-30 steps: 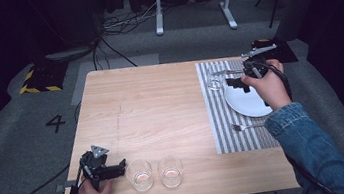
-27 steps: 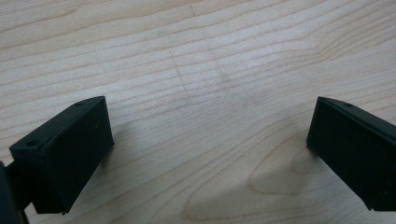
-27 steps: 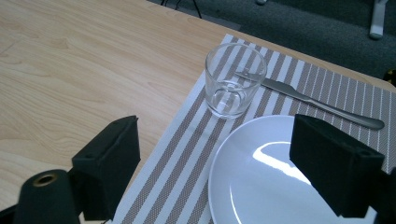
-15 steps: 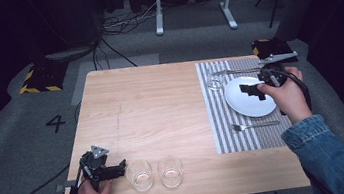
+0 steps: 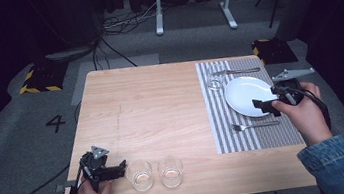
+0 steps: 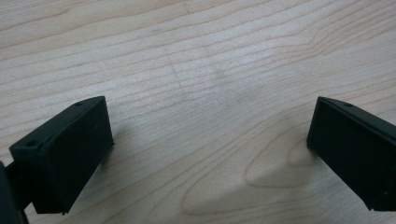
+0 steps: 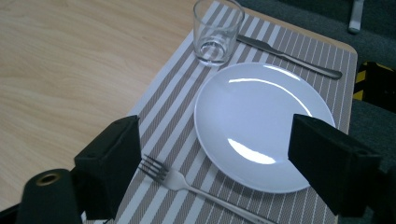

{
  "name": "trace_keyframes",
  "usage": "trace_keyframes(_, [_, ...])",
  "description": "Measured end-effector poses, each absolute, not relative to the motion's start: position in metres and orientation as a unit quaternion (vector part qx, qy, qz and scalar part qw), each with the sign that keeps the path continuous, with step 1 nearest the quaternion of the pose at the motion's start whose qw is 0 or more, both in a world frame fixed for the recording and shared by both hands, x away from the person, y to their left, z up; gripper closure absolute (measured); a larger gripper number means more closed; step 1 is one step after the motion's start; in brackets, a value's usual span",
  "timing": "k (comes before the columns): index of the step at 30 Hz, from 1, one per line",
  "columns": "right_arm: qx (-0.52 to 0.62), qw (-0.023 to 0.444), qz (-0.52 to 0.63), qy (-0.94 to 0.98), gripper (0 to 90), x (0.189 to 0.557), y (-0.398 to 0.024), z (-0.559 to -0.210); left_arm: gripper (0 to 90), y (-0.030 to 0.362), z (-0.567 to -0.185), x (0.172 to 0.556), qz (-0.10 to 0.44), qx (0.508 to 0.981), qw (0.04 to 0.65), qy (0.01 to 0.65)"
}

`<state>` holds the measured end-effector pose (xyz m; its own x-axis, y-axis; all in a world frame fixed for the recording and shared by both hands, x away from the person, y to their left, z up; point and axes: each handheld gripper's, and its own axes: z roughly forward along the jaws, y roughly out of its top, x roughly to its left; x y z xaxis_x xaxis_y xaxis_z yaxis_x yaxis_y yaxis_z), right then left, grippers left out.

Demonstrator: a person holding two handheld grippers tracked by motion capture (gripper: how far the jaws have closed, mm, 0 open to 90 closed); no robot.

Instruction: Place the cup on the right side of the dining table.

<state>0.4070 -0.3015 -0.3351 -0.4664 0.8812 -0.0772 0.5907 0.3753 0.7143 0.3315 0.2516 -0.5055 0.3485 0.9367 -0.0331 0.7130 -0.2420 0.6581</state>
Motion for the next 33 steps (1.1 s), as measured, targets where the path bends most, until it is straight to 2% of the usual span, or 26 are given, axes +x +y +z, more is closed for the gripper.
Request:
trace_keyframes(17, [0.462, 0.221, 0.328, 0.794, 18.4, 0.35, -0.318, -0.361, 0.5, 0.252, -0.506, 0.331, 0.188, 0.765, 0.298, 0.539])
trace_keyframes(33, [0.456, 0.224, 0.322, 0.799, 18.6, 0.324, -0.323, -0.407, 0.5, 0.252, -0.506, 0.331, 0.188, 0.765, 0.298, 0.539])
